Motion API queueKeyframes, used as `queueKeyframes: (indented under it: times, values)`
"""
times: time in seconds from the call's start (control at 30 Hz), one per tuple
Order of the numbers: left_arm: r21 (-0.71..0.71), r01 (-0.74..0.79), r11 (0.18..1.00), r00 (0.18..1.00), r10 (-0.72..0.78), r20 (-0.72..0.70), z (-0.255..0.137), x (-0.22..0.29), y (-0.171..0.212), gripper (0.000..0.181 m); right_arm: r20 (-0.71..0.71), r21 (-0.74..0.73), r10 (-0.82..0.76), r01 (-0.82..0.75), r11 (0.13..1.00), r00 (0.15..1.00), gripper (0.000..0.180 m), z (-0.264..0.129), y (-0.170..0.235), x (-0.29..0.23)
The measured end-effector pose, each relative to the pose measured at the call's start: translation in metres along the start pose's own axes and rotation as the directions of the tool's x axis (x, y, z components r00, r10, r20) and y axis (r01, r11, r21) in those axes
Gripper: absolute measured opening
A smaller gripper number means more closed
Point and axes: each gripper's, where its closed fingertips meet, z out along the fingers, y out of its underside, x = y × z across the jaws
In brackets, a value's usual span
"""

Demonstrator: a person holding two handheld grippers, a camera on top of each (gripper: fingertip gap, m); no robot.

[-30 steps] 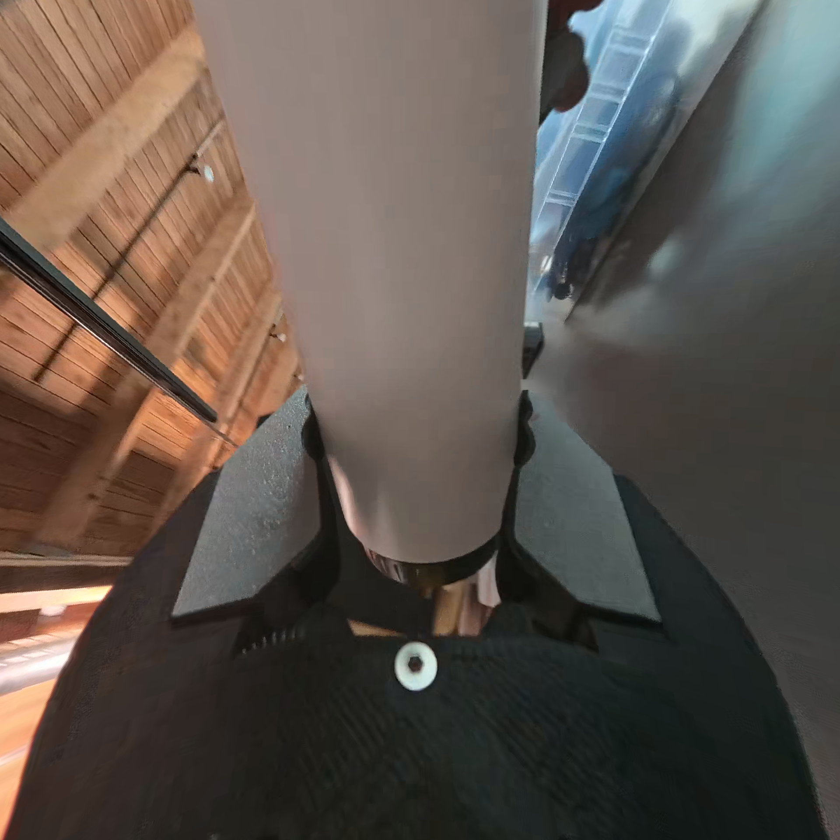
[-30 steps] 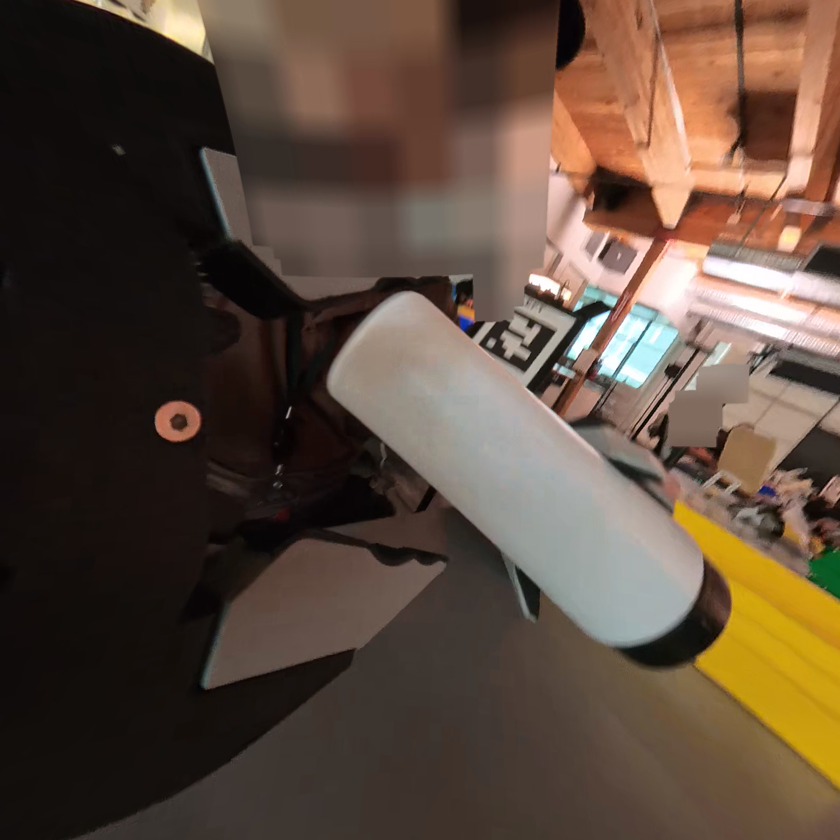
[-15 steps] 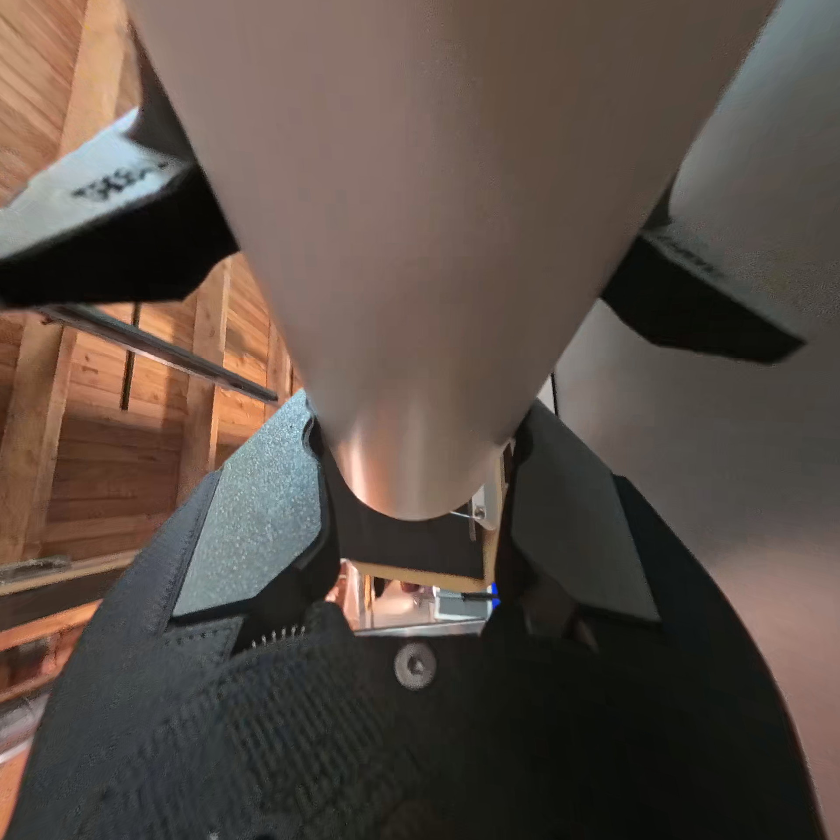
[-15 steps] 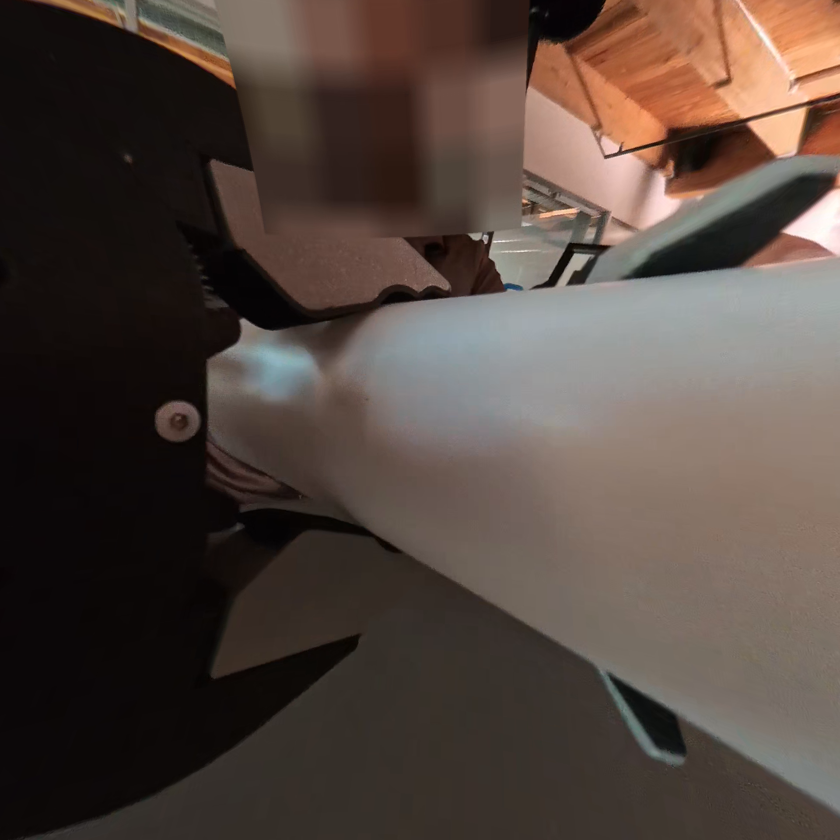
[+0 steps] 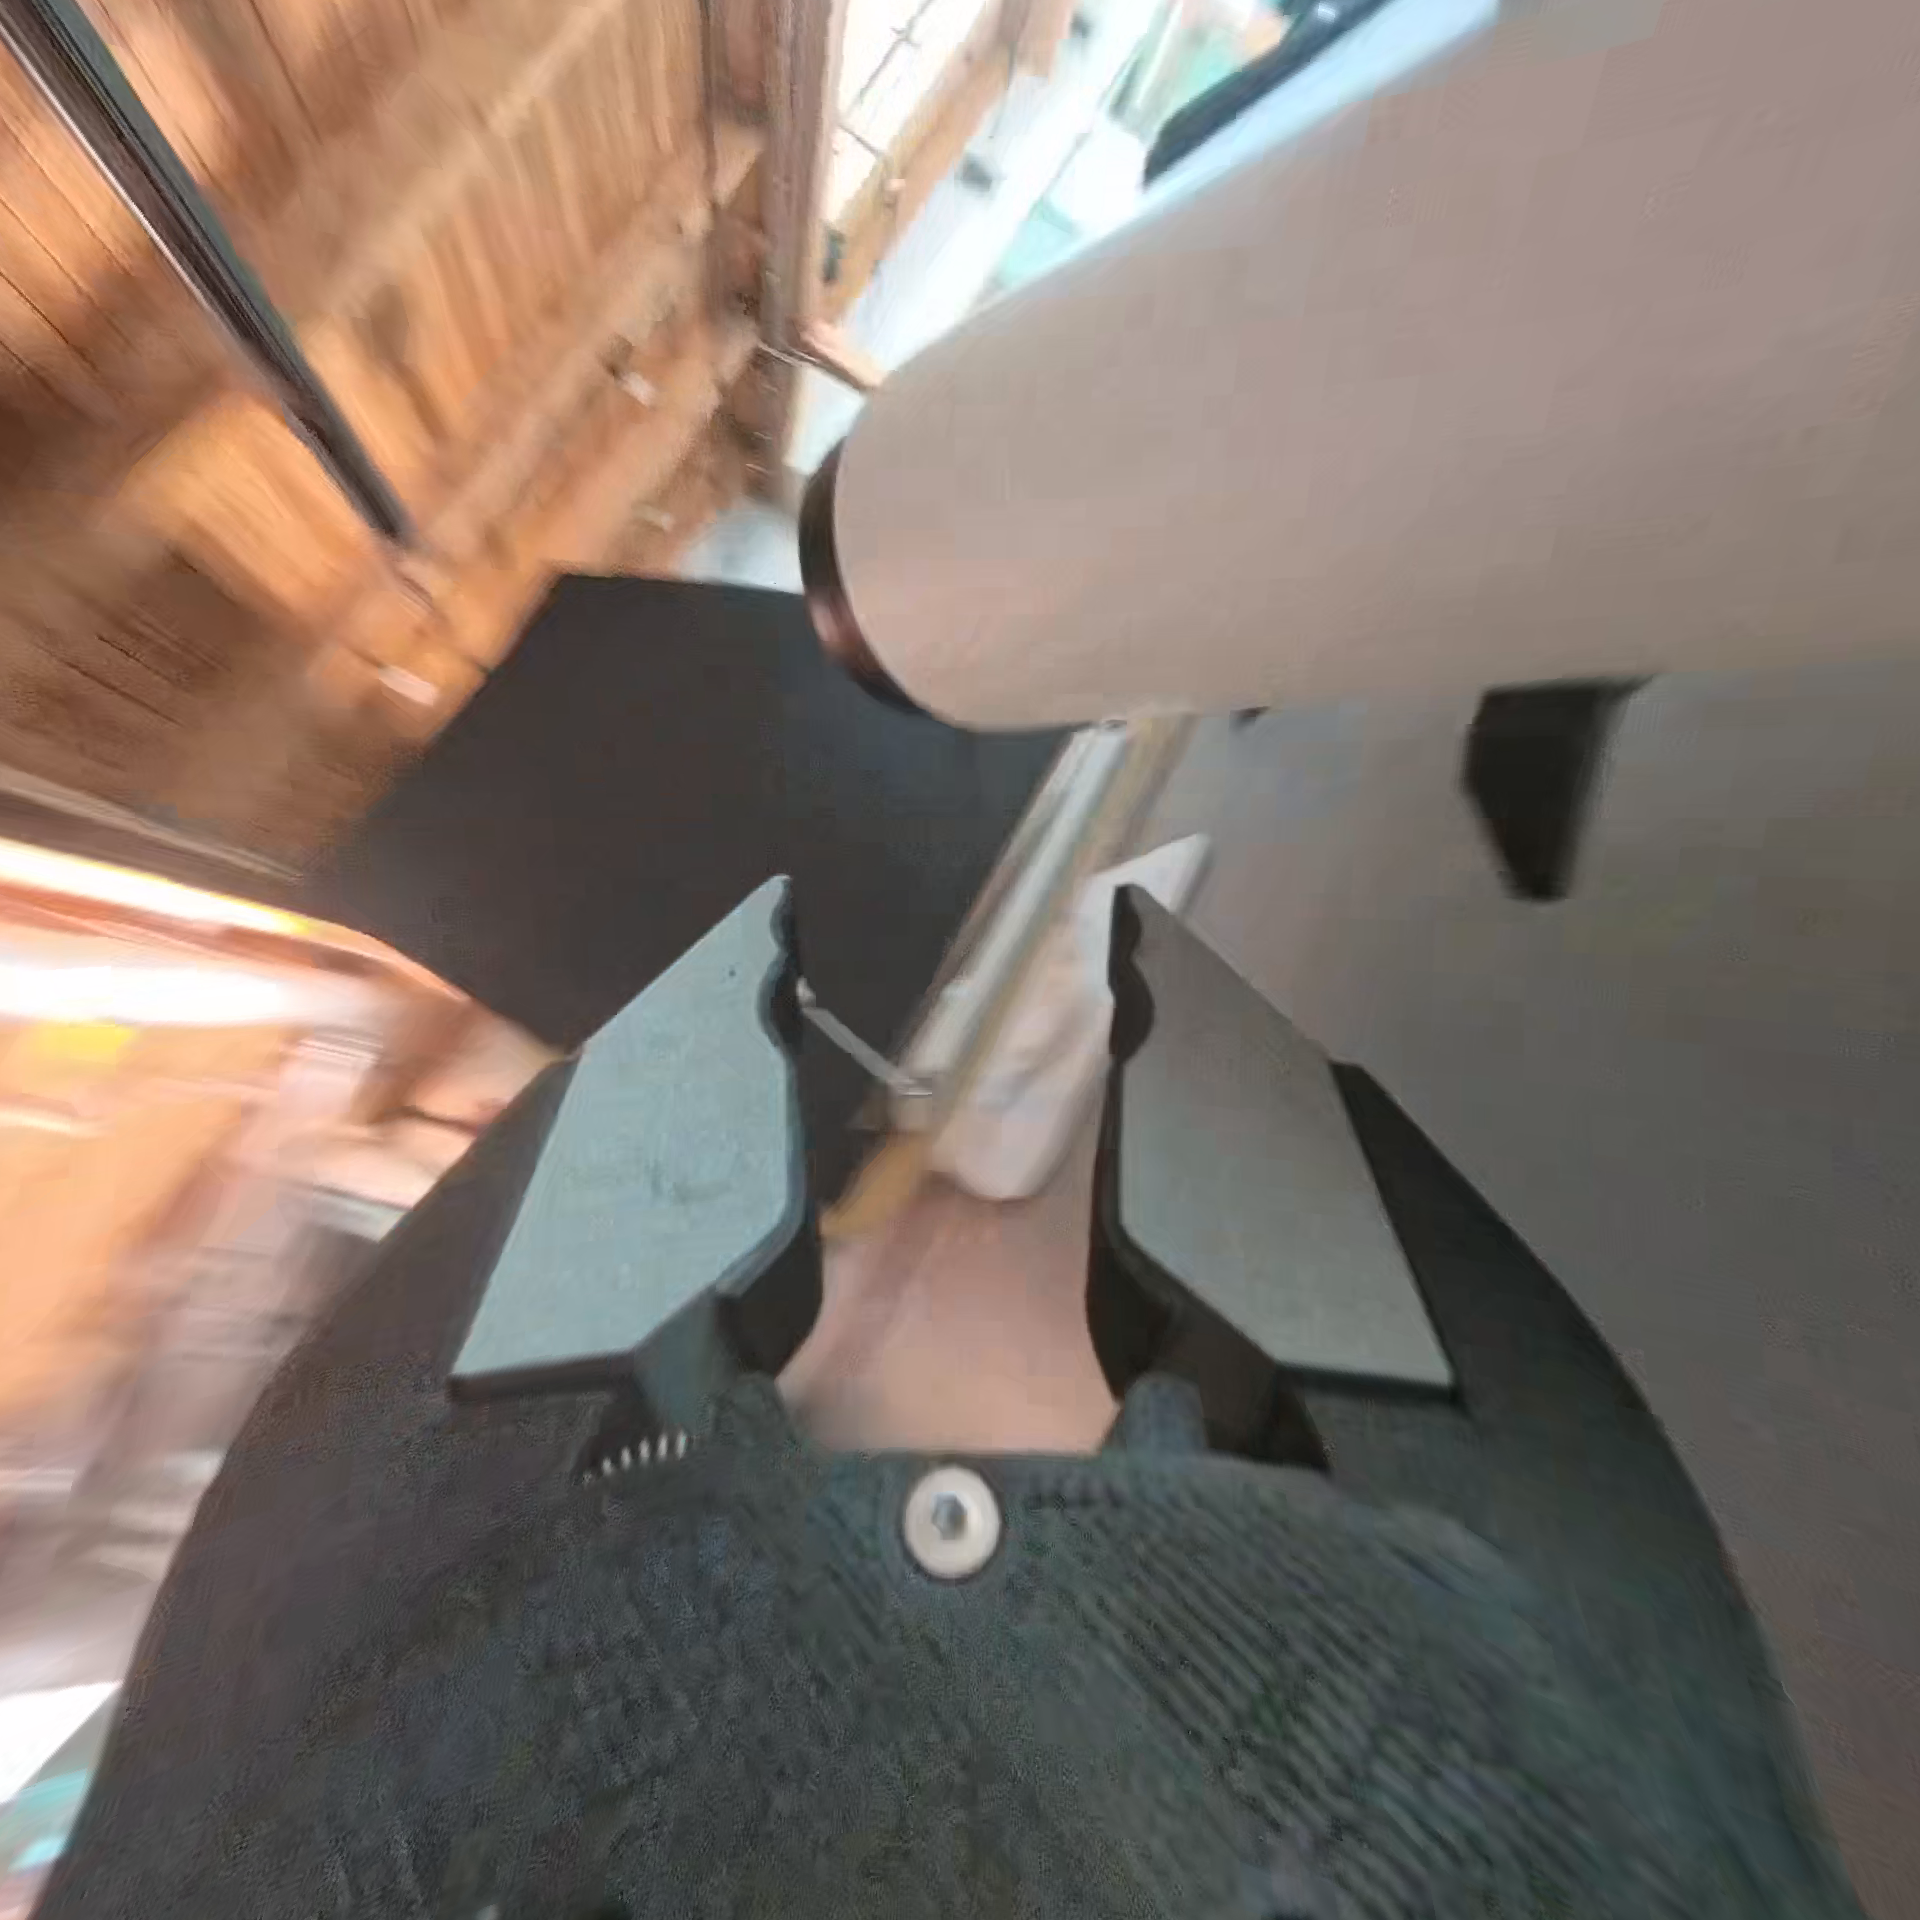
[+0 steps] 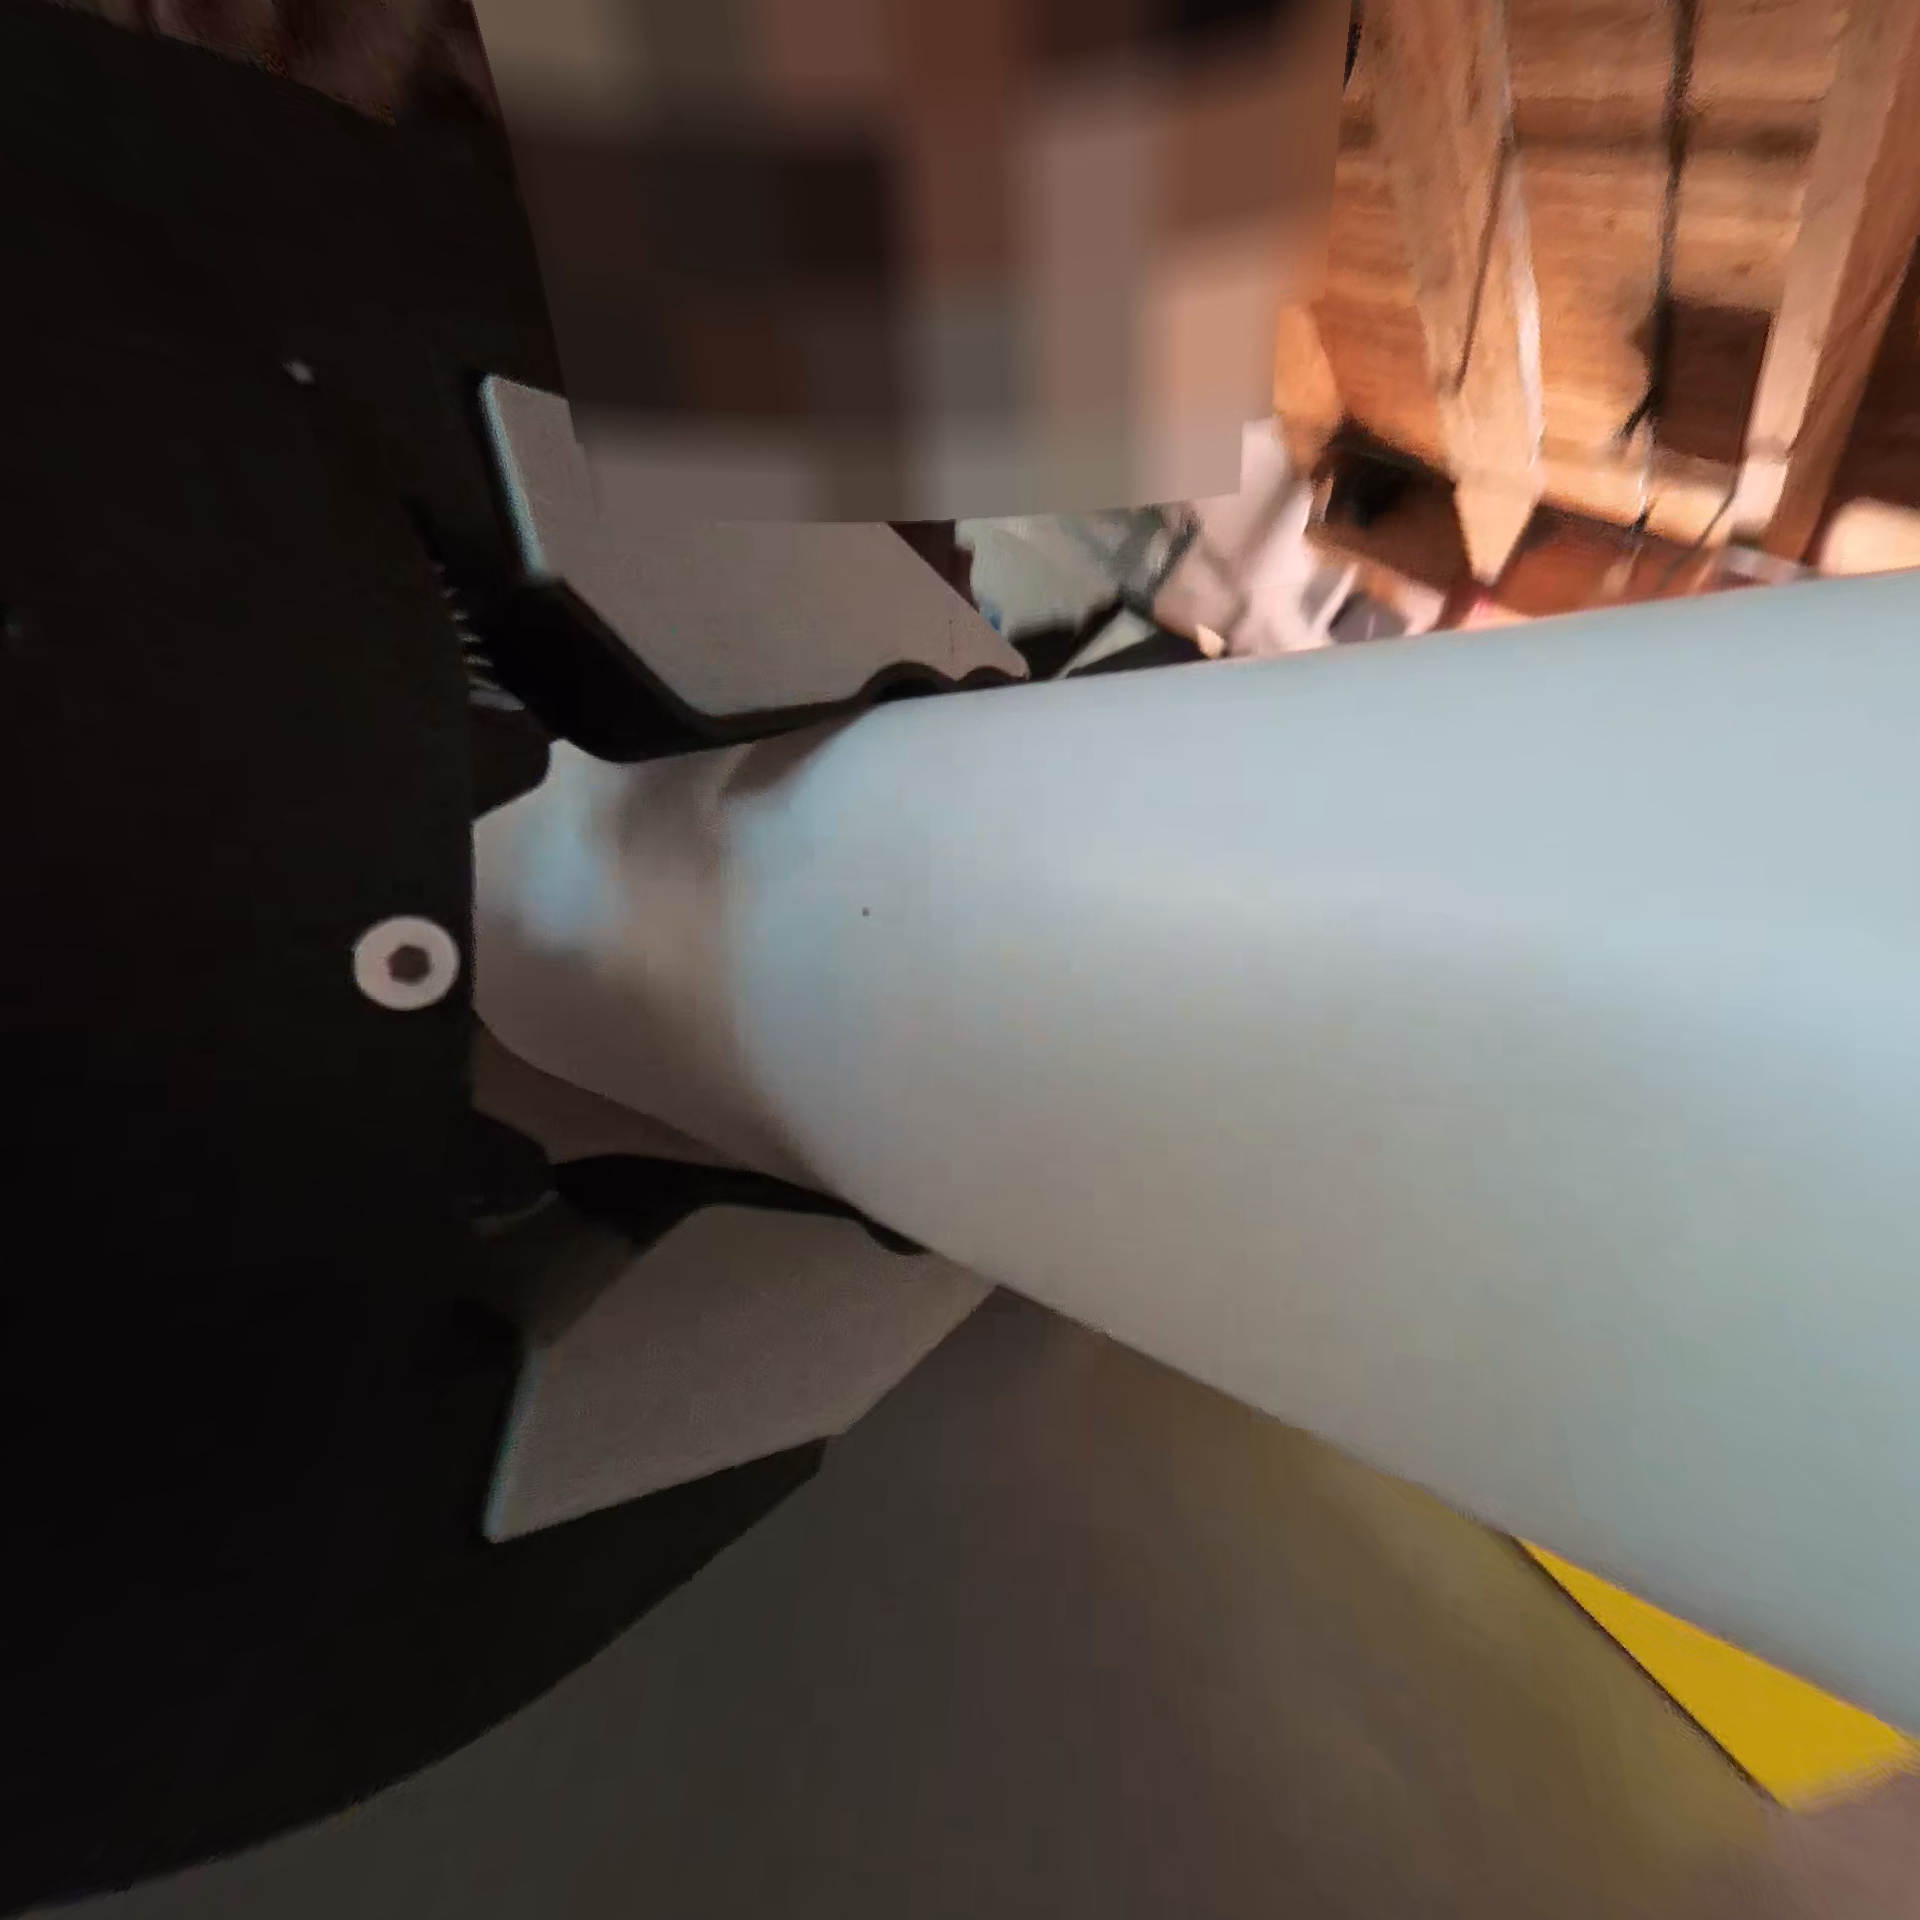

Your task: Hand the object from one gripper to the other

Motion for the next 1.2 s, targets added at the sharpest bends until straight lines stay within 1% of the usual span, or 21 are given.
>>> queueKeyframes:
  times: [0.03,0.07,0.13,0.2,0.27,0.33,0.37,0.4,0.47,0.5,0.57,0.67,0.7,0.77,0.83,0.97,1.07,1.1,1.13,1.17,1.2]
  values:
    - [0.006,0.193,0.981,0.975,-0.191,-0.109,0.0,0.007,0.0,0.061,-0.076,-0.004,-0.082,0.082,0.997,0.994,0.092,-0.004,-0.006,0.002]
    - [-0.008,0.352,0.936,0.915,-0.345,-0.21,0.0,0.013,-0.001,0.062,-0.156,-0.02,-0.165,0.164,0.986,0.974,0.095,-0.008,-0.012,0.003]
    - [-0.053,0.548,0.835,0.782,-0.533,-0.323,0.001,0.02,-0.003,0.066,-0.351,-0.095,-0.338,0.326,0.941,0.873,0.095,-0.018,-0.026,0.011]
    - [-0.073,0.664,0.744,0.668,-0.634,-0.389,0.0,0.025,-0.008,0.077,-0.515,-0.215,-0.497,0.456,0.864,0.698,0.096,-0.03,-0.04,0.018]
    - [-0.079,0.749,0.657,0.56,-0.693,-0.453,-0.003,0.026,-0.02,0.084,-0.624,-0.355,-0.616,0.528,0.772,0.482,0.096,-0.044,-0.054,0.025]
    - [-0.068,0.832,0.551,0.447,-0.738,-0.506,-0.007,0.02,-0.033,0.09,-0.653,-0.512,-0.713,0.546,0.663,0.255,0.095,-0.055,-0.062,0.031]
    - [-0.062,0.86,0.506,0.405,-0.752,-0.52,-0.008,0.017,-0.037,0.094,-0.637,-0.581,-0.753,0.54,0.609,0.164,0.096,-0.055,-0.063,0.033]
    - [-0.056,0.878,0.475,0.38,-0.763,-0.523,-0.009,0.014,-0.039,0.098,-0.603,-0.639,-0.792,0.535,0.552,0.096,0.098,-0.052,-0.06,0.034]
    - [-0.045,0.891,0.452,0.362,-0.766,-0.531,-0.009,0.012,-0.043,0.101,-0.52,-0.735,-0.854,0.503,0.455,0.013,0.098,-0.038,-0.049,0.042]
    - [-0.037,0.889,0.457,0.366,-0.755,-0.544,-0.01,0.014,-0.046,0.103,-0.483,-0.769,-0.876,0.477,0.425,0.002,0.098,-0.03,-0.041,0.048]
    - [-0.006,0.87,0.493,0.397,-0.707,-0.585,-0.015,0.021,-0.056,0.1,-0.425,-0.786,-0.903,0.471,0.401,0.061,0.096,-0.008,-0.023,0.057]
    - [0.118,0.803,0.584,0.53,-0.61,-0.589,-0.024,0.024,-0.07,0.096,-0.4,-0.768,-0.905,0.486,0.417,0.145,0.099,0.009,-0.013,0.063]
    - [0.14,0.782,0.607,0.561,-0.589,-0.582,-0.025,0.023,-0.071,0.095,-0.399,-0.748,-0.901,0.508,0.427,0.17,0.092,0.012,-0.013,0.061]
    - [0.114,0.786,0.608,0.543,-0.591,-0.597,-0.024,0.022,-0.07,0.094,-0.41,-0.735,-0.892,0.51,0.447,0.191,0.093,0.013,-0.014,0.061]
    - [0.114,0.795,0.595,0.531,-0.594,-0.604,-0.023,0.019,-0.07,0.094,-0.408,-0.735,-0.894,0.514,0.442,0.187,0.093,0.014,-0.016,0.06]
    - [0.14,0.777,0.614,0.561,-0.574,-0.596,-0.025,0.015,-0.072,0.094,-0.407,-0.732,-0.892,0.513,0.448,0.198,0.093,0.017,-0.018,0.057]
    - [0.163,0.784,0.599,0.566,-0.583,-0.582,-0.027,0.007,-0.072,0.093,-0.421,-0.732,-0.888,0.508,0.454,0.187,0.094,0.013,-0.022,0.05]
    - [0.164,0.786,0.596,0.569,-0.594,-0.569,-0.026,0.003,-0.069,0.093,-0.431,-0.733,-0.886,0.504,0.456,0.175,0.086,0.008,-0.024,0.047]
    - [0.168,0.787,0.594,0.575,-0.606,-0.55,-0.025,-0.002,-0.066,0.093,-0.439,-0.735,-0.883,0.499,0.458,0.165,0.086,0.003,-0.024,0.044]
    - [0.174,0.784,0.596,0.586,-0.616,-0.526,-0.024,-0.007,-0.061,0.093,-0.454,-0.728,-0.875,0.496,0.473,0.168,0.086,-0.003,-0.023,0.041]
    - [0.18,0.768,0.615,0.61,-0.616,-0.498,-0.022,-0.01,-0.057,0.093,-0.48,-0.704,-0.855,0.494,0.51,0.197,0.087,-0.009,-0.021,0.038]
